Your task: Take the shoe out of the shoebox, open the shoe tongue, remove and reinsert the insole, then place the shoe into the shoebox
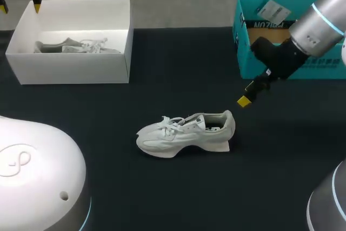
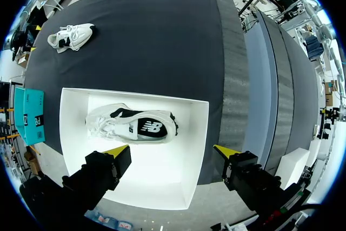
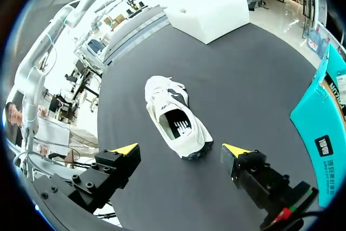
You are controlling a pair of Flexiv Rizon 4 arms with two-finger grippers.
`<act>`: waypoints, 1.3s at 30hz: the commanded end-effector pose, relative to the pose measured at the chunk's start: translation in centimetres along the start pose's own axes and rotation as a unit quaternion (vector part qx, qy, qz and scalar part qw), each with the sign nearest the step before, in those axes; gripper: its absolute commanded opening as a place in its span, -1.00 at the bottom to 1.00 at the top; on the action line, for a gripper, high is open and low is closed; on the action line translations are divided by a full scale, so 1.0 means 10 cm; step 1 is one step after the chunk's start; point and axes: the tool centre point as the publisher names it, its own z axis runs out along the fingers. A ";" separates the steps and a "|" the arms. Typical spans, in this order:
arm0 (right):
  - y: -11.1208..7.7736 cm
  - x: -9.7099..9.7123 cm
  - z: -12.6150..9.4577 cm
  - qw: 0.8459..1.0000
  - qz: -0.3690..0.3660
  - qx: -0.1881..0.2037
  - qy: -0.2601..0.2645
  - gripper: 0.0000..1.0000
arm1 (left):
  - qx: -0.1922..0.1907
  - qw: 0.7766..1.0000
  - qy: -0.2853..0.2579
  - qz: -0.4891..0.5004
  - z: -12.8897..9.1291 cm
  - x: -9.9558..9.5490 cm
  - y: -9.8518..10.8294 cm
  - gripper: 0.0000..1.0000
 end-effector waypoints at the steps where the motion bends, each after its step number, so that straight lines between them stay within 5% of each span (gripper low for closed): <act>1: -0.02 -0.08 -0.09 0.995 -0.085 0.005 -0.053 1.00 | -0.001 1.000 0.001 0.000 0.00 0.00 -0.01 1.00; 22: -0.02 -0.19 -0.15 0.993 -0.115 0.006 -0.027 1.00 | -0.001 1.000 0.001 0.000 0.00 0.00 -0.01 1.00; 23: -0.03 -0.21 -0.15 0.989 -0.135 -0.003 -0.055 1.00 | -0.001 1.000 0.001 0.000 0.00 0.00 -0.01 1.00; 39: -0.22 -0.26 0.28 0.977 -0.192 -0.066 -0.058 1.00 | -0.001 1.000 0.001 0.000 0.00 0.00 -0.01 1.00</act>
